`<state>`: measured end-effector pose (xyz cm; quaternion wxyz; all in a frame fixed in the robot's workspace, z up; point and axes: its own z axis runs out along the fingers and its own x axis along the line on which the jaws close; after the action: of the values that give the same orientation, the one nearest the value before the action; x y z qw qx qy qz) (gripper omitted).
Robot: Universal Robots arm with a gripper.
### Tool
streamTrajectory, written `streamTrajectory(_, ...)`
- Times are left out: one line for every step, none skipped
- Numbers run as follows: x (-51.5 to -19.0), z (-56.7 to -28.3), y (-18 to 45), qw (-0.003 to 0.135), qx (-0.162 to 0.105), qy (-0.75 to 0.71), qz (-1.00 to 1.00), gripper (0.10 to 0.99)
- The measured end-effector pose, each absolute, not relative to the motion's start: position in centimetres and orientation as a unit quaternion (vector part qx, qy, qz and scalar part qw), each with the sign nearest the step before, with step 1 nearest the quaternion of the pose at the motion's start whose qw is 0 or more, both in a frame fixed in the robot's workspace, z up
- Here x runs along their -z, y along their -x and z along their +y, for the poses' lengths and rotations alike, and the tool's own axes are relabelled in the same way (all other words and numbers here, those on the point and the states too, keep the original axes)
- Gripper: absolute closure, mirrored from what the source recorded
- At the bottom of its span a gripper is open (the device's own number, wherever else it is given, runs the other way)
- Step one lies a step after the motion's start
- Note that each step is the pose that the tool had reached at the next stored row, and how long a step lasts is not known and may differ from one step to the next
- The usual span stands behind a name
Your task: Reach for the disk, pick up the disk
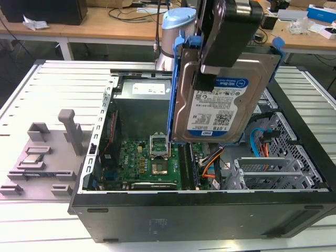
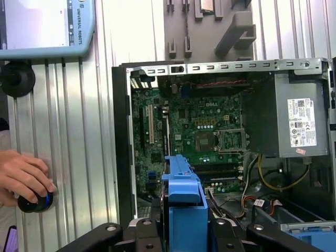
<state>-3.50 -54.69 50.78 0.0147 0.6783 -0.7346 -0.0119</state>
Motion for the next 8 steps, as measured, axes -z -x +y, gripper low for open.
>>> streamTrajectory(-50.7, -54.9, 3.5, 0.015, 0.012, -0.678, -0.735, 0.718)
streamTrajectory(-50.6, -55.1, 3.5, 0.015, 0.012, -0.678, -0.735, 0.718)
streamTrajectory(-50.5, -55.3, 3.5, 0.015, 0.012, -0.678, -0.735, 0.718)
streamTrajectory(-50.4, -55.6, 3.5, 0.015, 0.012, -0.678, -0.735, 0.718)
streamTrajectory(-50.3, -55.8, 3.5, 0.015, 0.012, -0.678, -0.735, 0.718)
streamTrajectory(-50.3, -56.0, 3.5, 0.015, 0.012, -0.678, -0.735, 0.718)
streamTrajectory(-50.2, -56.1, 3.4, 0.015, 0.012, -0.678, -0.735, 0.718)
streamTrajectory(-50.2, -56.1, 3.3, 0.015, 0.012, -0.678, -0.735, 0.718)
